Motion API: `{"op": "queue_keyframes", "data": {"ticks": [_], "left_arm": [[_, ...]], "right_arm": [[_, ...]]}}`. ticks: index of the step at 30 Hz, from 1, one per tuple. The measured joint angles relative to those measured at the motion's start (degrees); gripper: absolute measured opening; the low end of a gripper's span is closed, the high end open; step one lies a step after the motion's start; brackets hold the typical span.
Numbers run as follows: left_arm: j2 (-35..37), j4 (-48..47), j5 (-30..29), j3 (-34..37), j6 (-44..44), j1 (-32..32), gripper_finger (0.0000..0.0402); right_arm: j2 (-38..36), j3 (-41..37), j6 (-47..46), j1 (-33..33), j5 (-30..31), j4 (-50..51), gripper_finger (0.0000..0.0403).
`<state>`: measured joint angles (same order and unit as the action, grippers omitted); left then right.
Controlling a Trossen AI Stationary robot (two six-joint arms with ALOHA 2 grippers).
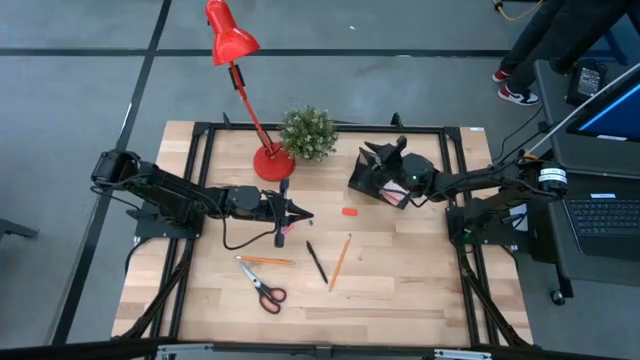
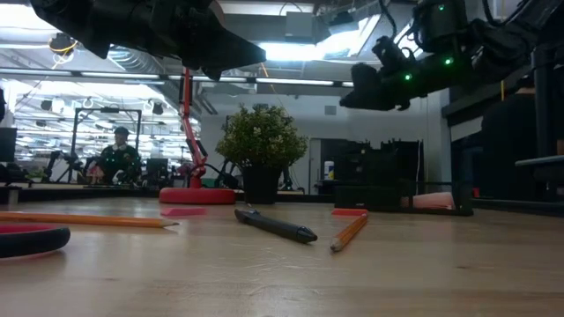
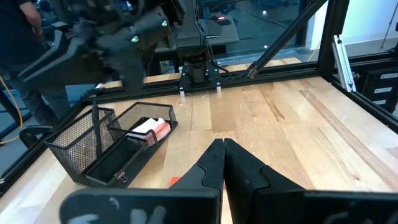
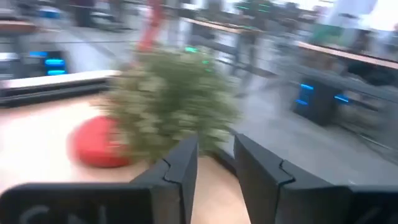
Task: Pick and place office supplies into organizer
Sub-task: Put the left orange pencil into the black desk organizer
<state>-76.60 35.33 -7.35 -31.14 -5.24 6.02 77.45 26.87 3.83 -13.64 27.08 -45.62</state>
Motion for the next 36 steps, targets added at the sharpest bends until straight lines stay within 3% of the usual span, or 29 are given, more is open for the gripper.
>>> {"op": "queue_keyframes", "data": {"ticks": [5,9,14,17,21,27,36], "left_arm": [[0.00,0.00,0.00,0.00,0.01,0.00,0.0001],[0.01,-0.02,-0.18,0.00,2.33,0.00,0.0003],[0.04,-1.08,-0.50,0.02,3.94,0.55,0.0001],[0.04,-2.81,-0.60,-0.08,3.91,1.81,0.0003],[0.04,-13.59,-5.64,-3.80,6.39,4.99,0.0001],[-0.13,-37.94,-14.73,-13.96,17.08,10.55,0.0003],[-1.98,-62.14,-15.67,-19.45,39.31,20.55,0.0002]], "right_arm": [[-1.92,0.00,2.56,2.72,-12.65,-0.75,0.0107],[-5.13,0.02,5.18,5.88,-14.97,-0.16,0.0081],[-9.31,0.02,7.94,10.53,-15.29,2.01,0.0012],[-10.48,0.02,8.57,13.02,-15.33,6.64,0.0010],[-10.45,0.02,6.95,16.49,-15.31,13.30,0.0004],[-10.49,0.02,8.97,21.18,-15.31,10.37,0.0003],[-10.10,0.00,8.62,26.65,-15.18,11.25,0.0002]]}}
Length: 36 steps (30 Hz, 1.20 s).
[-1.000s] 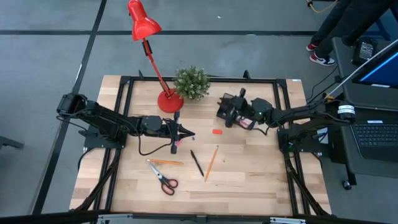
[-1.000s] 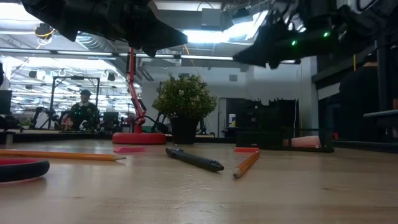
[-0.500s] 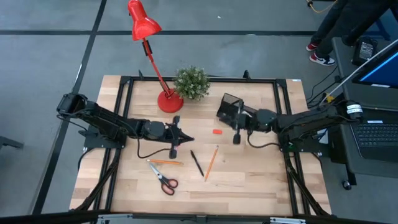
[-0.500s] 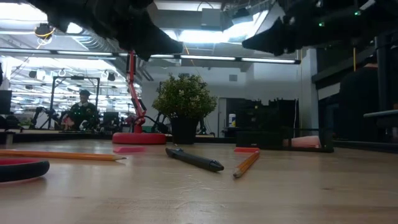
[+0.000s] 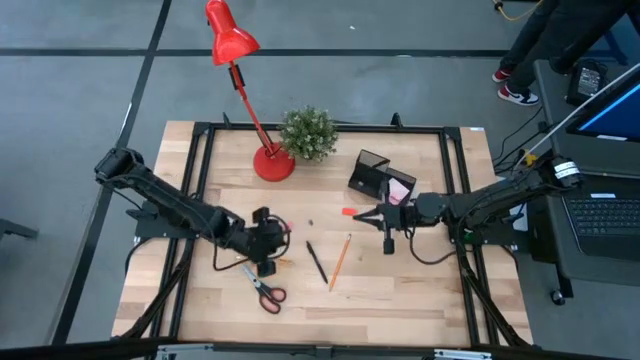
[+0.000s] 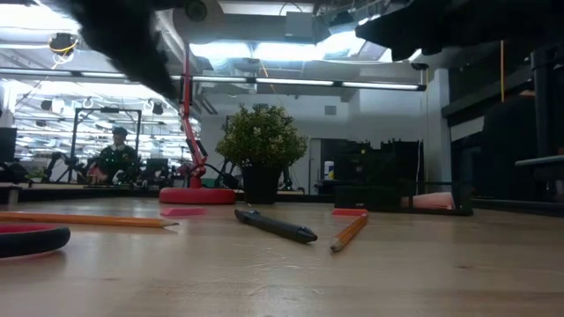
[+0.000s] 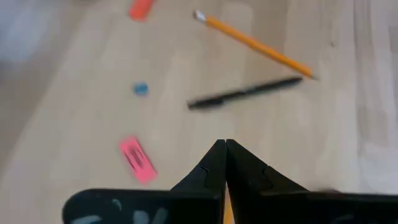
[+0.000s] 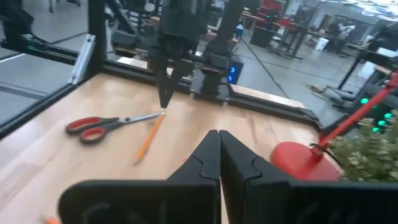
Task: Pick and place office supplies into organizer
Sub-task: Put the left orange pencil into the black desk organizer
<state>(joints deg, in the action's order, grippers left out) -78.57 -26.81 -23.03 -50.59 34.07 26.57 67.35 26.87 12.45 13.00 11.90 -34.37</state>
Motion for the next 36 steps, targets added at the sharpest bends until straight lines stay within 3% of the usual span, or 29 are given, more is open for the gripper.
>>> {"op": "queue_keyframes", "data": {"ticks": [7,15,19,24,29,36], "left_arm": [[-6.00,-11.08,1.54,-6.38,9.73,5.68,0.0002],[-15.13,-23.66,8.67,-14.84,18.17,8.60,0.0003],[-17.25,-24.95,11.48,-15.81,16.49,9.22,0.0004],[-18.13,-28.72,9.28,-15.78,15.27,8.77,0.0017],[-18.12,-33.11,9.41,-15.72,14.77,6.65,0.0040],[-18.11,-31.69,12.74,-13.39,13.72,6.38,0.0083]], "right_arm": [[1.84,0.00,-1.69,2.28,0.09,0.00,0.0002],[4.34,0.00,-1.46,2.29,0.11,-2.36,0.0004],[4.33,0.00,-1.09,2.28,0.11,-2.94,0.0004],[4.28,0.00,-0.09,1.84,0.10,-3.62,0.0005],[4.28,0.00,-0.11,1.74,0.13,-3.57,0.0005],[4.28,0.00,-0.04,1.74,0.11,-3.46,0.0005]]}}
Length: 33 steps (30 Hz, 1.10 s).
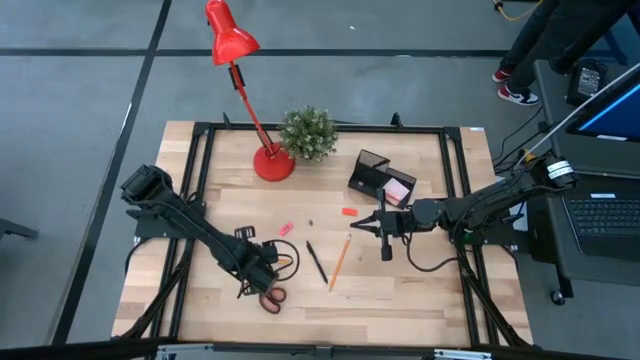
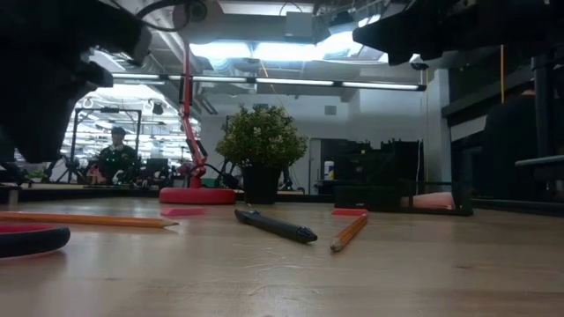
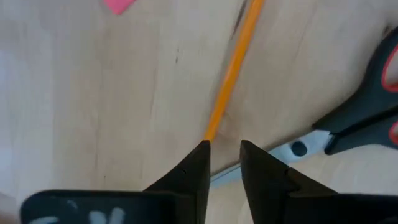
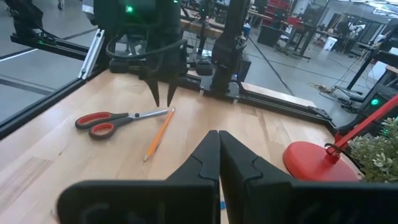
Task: Pick and place office supplies into organizer
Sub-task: Put the left orange pencil into the black desk organizer
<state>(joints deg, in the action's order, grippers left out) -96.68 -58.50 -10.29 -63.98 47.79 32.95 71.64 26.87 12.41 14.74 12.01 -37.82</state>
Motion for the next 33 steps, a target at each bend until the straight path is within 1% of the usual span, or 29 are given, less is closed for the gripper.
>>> {"op": "queue_keyframes", "data": {"ticks": [5,11,14,18,22,27,30,33], "left_arm": [[0.00,1.09,0.00,1.27,-0.07,1.01,0.0112],[0.02,2.24,0.17,4.97,0.00,1.38,0.0124],[0.02,3.58,0.51,6.77,-0.01,0.97,0.0125],[0.02,8.30,4.32,9.02,-1.55,0.08,0.0122],[0.02,9.51,3.36,10.11,-3.43,-0.44,0.0117],[0.04,9.48,2.48,10.97,-3.63,-1.48,0.0116],[0.04,9.60,3.93,11.50,-3.68,-2.09,0.0114],[0.28,11.92,6.06,12.56,-5.16,-2.67,0.0109]], "right_arm": [[0.00,0.00,0.25,0.00,0.00,0.26,0.0005],[0.00,0.00,0.26,0.00,0.01,0.31,0.0005],[0.00,0.00,0.19,0.00,0.00,0.33,0.0005],[0.00,0.00,0.17,0.00,0.00,0.37,0.0005],[0.00,0.00,0.17,0.00,0.00,0.39,0.0005],[0.00,0.00,0.14,0.00,0.00,0.42,0.0005],[0.00,0.00,0.14,0.00,0.00,0.42,0.0005],[0.00,0.00,0.14,0.00,0.00,0.44,0.0005]]}}
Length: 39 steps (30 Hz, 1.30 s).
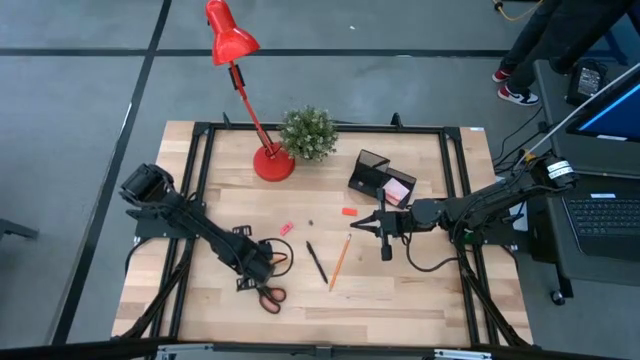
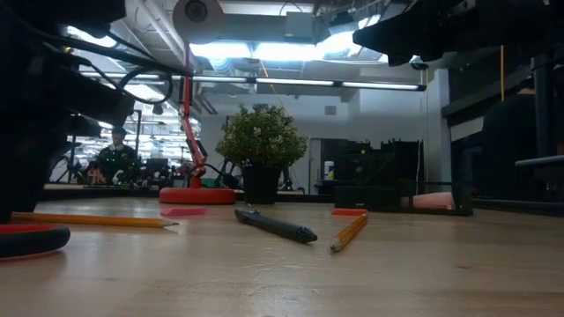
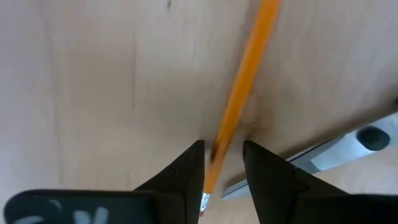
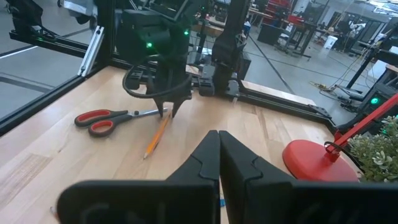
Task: Pick and place office supplies into organizer
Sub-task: Put the left orange pencil into the black desk organizer
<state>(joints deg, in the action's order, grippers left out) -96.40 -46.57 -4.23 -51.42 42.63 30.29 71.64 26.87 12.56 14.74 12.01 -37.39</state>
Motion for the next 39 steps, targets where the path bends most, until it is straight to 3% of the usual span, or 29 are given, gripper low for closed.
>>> {"op": "queue_keyframes", "data": {"ticks": [8,20,31,39], "left_arm": [[0.07,1.36,-0.31,0.59,-3.37,-0.03,0.0089],[-0.06,1.73,-0.63,0.61,-4.43,0.19,0.0011],[0.68,2.06,-3.44,0.72,-4.41,0.56,0.0009],[6.01,2.53,-10.53,0.89,-4.33,0.48,0.0003]], "right_arm": [[0.00,0.00,0.03,0.00,0.01,0.02,0.0005],[0.00,0.00,0.04,0.00,0.00,0.02,0.0005],[0.00,-0.02,0.04,0.00,0.00,0.02,0.0005],[-0.01,-0.02,0.00,0.00,0.00,0.02,0.0005]]}}
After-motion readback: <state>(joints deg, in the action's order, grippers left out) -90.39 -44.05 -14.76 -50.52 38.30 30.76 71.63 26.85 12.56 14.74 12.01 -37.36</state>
